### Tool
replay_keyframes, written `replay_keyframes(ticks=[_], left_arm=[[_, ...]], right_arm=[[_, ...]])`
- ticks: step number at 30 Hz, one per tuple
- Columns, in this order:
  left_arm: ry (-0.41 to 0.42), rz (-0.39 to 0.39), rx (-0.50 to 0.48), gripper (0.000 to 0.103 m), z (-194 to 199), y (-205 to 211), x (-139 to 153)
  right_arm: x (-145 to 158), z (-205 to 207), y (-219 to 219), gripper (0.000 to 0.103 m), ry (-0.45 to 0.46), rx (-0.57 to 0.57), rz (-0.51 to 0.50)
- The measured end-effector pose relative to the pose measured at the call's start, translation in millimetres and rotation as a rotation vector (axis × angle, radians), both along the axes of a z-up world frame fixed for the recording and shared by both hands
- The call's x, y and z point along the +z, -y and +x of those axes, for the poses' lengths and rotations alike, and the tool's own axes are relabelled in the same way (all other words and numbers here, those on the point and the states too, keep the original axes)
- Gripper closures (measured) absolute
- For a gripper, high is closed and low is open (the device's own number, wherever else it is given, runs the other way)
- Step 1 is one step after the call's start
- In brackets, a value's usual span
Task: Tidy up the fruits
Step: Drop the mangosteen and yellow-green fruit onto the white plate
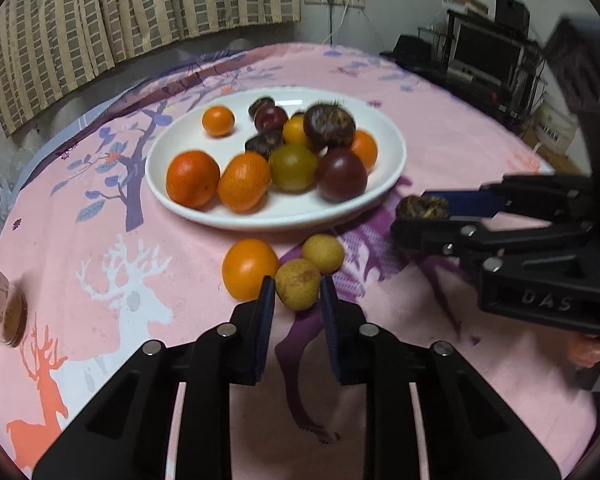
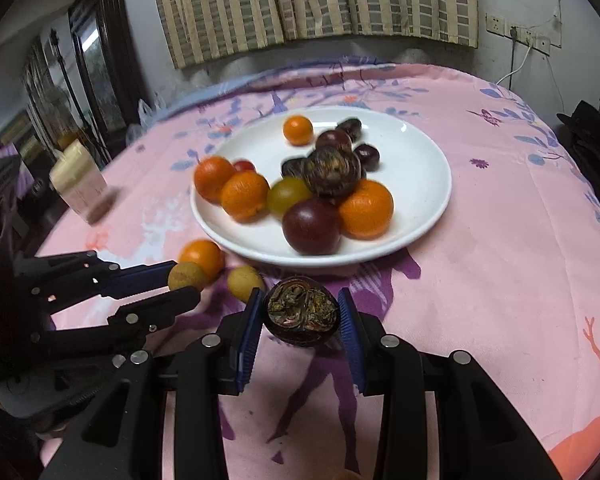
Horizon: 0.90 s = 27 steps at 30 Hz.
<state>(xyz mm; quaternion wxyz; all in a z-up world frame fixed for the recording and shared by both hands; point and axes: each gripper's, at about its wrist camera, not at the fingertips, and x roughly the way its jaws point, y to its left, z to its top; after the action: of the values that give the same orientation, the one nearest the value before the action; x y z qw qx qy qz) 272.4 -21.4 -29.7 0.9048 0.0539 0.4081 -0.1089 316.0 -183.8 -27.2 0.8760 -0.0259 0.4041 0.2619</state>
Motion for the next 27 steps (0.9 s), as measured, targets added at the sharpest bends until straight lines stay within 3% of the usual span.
replay_keyframes(ticks=[4,11,12,14,15,16,20,22,27], left_arm=[[0.045,-0.135,0.046,0.08,17,-20,31],[0.085,-0.165,0.152,0.08,97,-28,50],[0.077,-0.158,0.166,0.079,106,-29,47],[0.06,-0.134,0.222,0.048,116,-33,43],[0.063,-0.127,0.255,0.018,116,-36,42],[0.097,-0.131,0.285,0.012,111,-42,44],[0.119,-0.123,0.307,0.012,99,-55,54],[0.118,-0.126,0.323,0.006,86,-62,54],[0.088,-0.056,0.4,0.005,55,-82,32]], right_arm=[[26,14,13,0.065,0.07,-0.069,0.098],[40,77,12,0.064,0.143,-0.162,0.12],[39,83,11,0.057,0.158,-0.169,0.125],[34,88,13,0.04,0.148,-0.174,0.115],[33,85,14,0.04,0.139,-0.176,0.112],[34,81,14,0.04,0.139,-0.171,0.109],[43,57,8,0.04,0.184,-0.147,0.098],[43,43,1,0.04,0.191,-0.119,0.095],[19,19,-27,0.04,0.124,-0.024,0.019]])
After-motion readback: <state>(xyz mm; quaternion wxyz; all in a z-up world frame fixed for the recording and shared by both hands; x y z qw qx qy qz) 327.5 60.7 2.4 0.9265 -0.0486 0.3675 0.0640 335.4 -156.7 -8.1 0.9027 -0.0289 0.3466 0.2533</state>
